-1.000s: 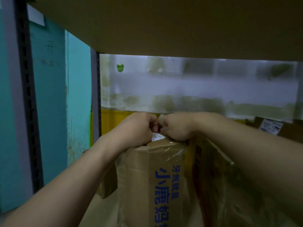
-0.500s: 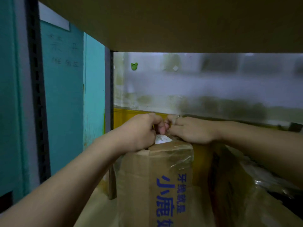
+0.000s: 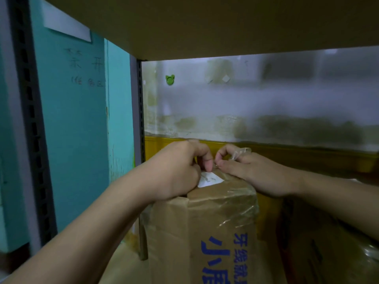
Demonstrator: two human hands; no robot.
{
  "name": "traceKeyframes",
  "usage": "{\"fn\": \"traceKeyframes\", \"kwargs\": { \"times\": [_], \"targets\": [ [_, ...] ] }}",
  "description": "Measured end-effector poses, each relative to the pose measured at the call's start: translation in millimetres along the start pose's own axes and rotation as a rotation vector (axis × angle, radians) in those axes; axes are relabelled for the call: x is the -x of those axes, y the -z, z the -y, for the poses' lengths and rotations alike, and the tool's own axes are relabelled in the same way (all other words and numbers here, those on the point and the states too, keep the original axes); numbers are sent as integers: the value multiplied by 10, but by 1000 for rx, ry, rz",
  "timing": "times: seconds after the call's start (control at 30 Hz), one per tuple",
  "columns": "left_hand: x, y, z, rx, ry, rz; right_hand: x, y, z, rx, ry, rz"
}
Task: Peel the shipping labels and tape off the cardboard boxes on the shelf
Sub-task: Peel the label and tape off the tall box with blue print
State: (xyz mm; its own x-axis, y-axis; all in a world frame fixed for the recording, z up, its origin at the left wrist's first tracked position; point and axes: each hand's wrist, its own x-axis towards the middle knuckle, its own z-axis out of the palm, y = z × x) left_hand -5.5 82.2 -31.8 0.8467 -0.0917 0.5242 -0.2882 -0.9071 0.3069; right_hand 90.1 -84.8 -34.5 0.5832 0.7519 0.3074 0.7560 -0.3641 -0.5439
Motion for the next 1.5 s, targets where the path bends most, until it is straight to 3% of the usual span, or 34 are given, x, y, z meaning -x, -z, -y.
{"fn": "traceKeyframes", "kwargs": {
  "times": [1.5],
  "targets": [
    [-62,-21,12,15,-4,11,36,-19,-28,-59,-65,-37]
  ]
}}
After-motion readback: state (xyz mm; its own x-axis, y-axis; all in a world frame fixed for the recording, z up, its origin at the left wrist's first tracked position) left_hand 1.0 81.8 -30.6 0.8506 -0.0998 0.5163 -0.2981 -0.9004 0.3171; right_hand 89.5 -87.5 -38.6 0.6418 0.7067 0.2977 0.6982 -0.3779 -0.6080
